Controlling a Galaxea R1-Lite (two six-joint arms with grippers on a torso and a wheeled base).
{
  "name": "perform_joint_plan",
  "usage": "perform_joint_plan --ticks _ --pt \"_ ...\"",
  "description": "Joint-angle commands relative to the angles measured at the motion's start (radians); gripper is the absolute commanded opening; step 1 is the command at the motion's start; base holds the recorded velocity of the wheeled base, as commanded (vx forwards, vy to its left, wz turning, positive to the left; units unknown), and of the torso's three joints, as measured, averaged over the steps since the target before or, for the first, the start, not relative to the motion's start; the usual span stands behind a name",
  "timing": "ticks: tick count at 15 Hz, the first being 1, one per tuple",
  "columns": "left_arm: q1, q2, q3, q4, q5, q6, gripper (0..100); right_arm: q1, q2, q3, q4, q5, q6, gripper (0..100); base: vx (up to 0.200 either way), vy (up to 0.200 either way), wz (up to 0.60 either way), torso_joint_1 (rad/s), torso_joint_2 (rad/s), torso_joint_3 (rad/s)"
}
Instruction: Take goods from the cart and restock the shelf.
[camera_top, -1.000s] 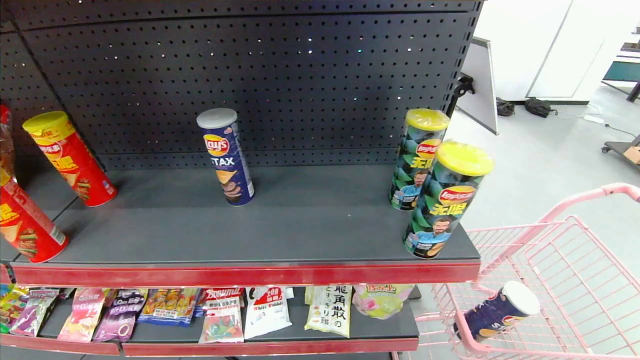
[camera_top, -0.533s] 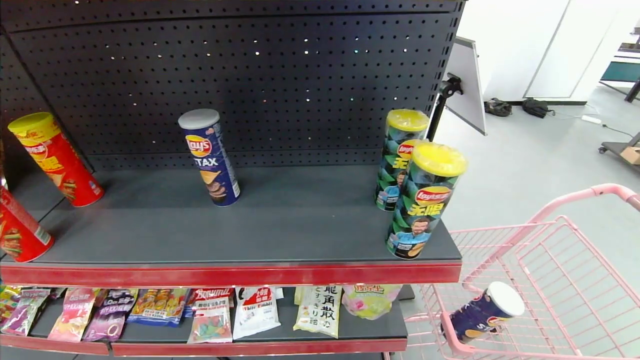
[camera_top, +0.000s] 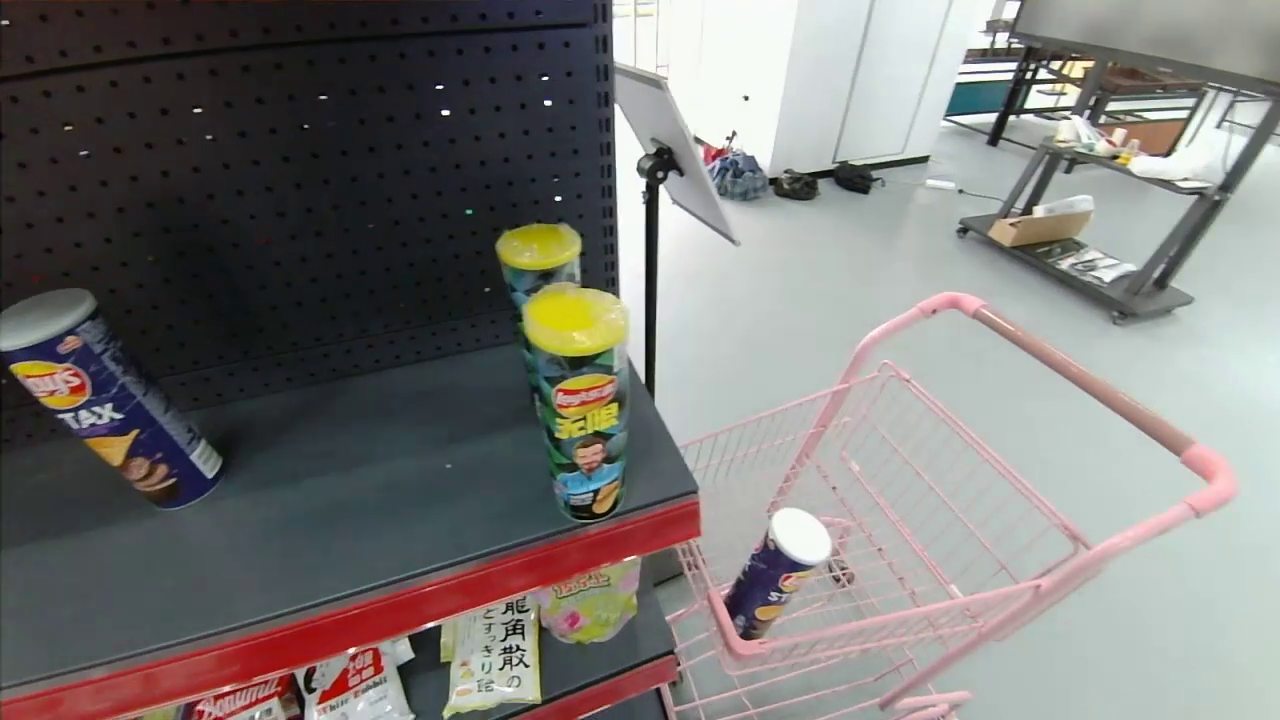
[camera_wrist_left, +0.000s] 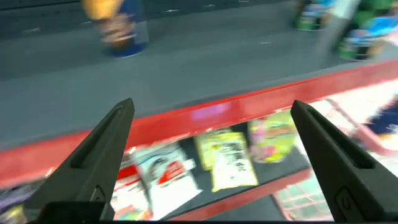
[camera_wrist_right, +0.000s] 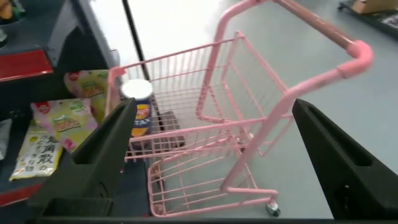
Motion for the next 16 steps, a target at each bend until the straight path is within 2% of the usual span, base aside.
perform_joint_plan --ticks 1,7,16 --pt "0.001 0.001 0.000 0.000 0.000 -0.001 100 0.000 0.001 0.000 0.000 0.001 -0.001 100 0.000 0.000 0.00 0.000 0.00 0.000" --pt "0.001 0.001 0.000 0.000 0.000 -0.001 100 0.000 0.001 0.000 0.000 0.001 0.003 100 0.000 0.000 0.00 -0.014 0.02 0.017" --pt "0.001 0.001 0.000 0.000 0.002 -0.001 100 0.000 0.001 0.000 0.000 0.001 0.004 100 0.000 0.000 0.00 -0.137 0.35 0.201"
